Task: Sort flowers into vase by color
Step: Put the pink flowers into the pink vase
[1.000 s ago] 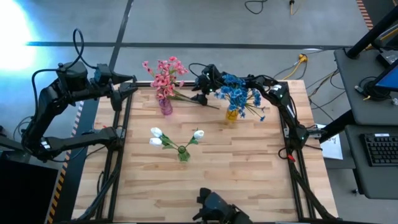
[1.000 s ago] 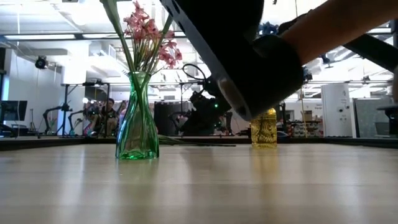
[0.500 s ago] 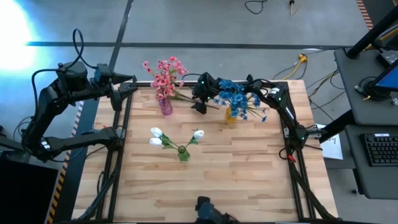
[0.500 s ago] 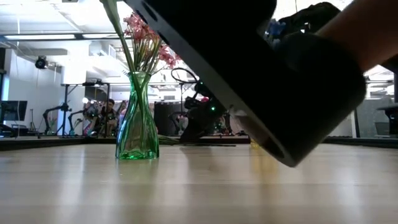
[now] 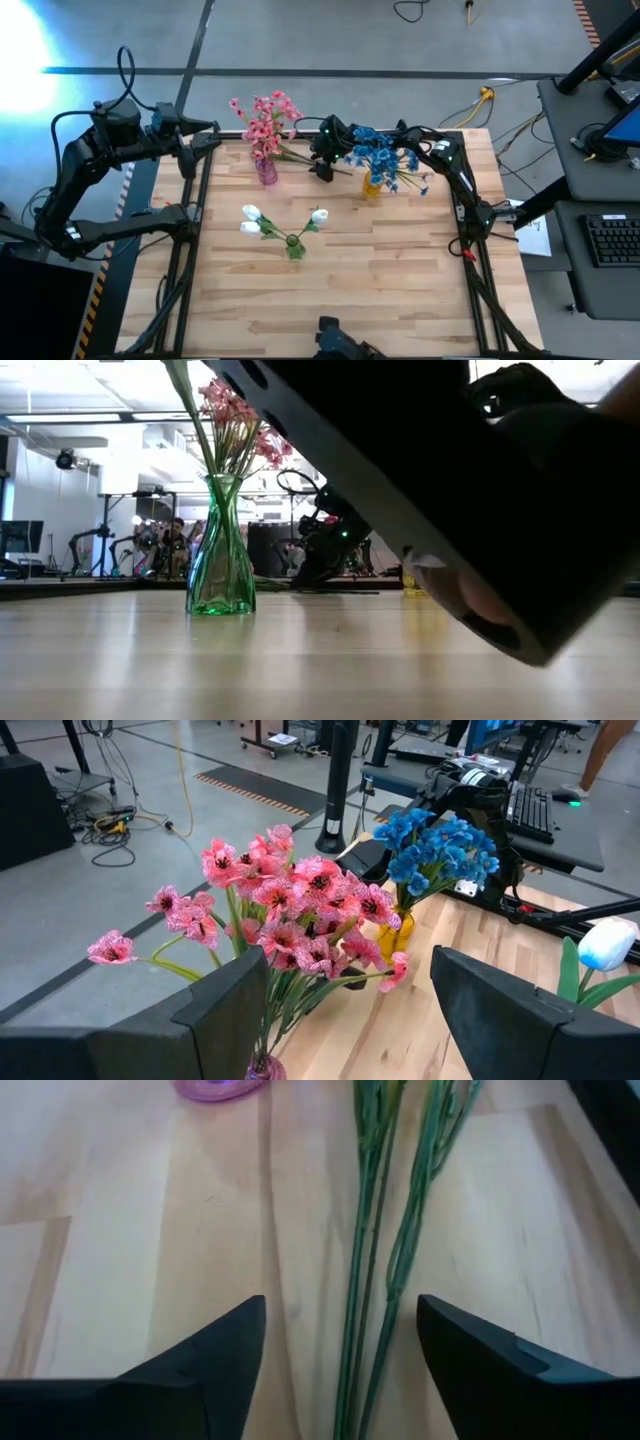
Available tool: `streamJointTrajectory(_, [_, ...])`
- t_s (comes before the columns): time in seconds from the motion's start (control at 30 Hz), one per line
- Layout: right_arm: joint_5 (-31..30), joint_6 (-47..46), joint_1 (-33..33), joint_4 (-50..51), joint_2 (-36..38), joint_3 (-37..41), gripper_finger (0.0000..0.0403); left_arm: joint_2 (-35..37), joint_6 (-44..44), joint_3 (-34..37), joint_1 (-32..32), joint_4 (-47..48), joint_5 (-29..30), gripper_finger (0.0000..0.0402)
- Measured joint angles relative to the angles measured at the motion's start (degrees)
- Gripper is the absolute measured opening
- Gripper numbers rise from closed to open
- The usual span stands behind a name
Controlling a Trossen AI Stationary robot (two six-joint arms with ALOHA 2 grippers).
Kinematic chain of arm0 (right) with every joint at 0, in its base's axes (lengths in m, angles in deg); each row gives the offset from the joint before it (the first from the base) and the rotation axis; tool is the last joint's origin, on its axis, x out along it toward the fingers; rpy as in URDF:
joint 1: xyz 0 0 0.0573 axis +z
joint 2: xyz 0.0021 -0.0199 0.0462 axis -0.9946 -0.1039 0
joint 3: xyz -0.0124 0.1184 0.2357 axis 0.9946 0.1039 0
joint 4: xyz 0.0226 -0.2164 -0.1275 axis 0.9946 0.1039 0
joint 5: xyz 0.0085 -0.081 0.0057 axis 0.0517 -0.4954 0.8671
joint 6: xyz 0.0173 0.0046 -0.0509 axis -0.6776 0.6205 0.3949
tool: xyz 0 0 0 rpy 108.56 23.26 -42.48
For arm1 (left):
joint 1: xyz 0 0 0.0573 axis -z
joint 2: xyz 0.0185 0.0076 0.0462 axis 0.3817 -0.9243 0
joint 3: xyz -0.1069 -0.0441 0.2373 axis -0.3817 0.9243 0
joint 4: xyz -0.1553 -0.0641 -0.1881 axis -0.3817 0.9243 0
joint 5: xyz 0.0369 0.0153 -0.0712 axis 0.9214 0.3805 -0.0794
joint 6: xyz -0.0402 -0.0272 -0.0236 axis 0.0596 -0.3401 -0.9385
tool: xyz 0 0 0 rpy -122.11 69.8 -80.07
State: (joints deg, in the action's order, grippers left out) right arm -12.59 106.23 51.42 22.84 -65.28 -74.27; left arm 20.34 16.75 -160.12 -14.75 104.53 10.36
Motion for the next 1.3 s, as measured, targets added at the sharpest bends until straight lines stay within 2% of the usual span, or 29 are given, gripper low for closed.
streamJointTrajectory(0.27, [0.96, -0.01, 0.18, 0.5, 0.0, 0.0, 0.0194, 0.0, -0.13, 0.0, 0.01, 0.02, 0.0, 0.0268])
streamJointTrajectory(1.3, [5.17, 1.8, 0.85, 1.06, -0.09, 0.04, 0.0069, 0.0, -0.19, 0.0, 0.02, 0.04, -0.02, 0.0268])
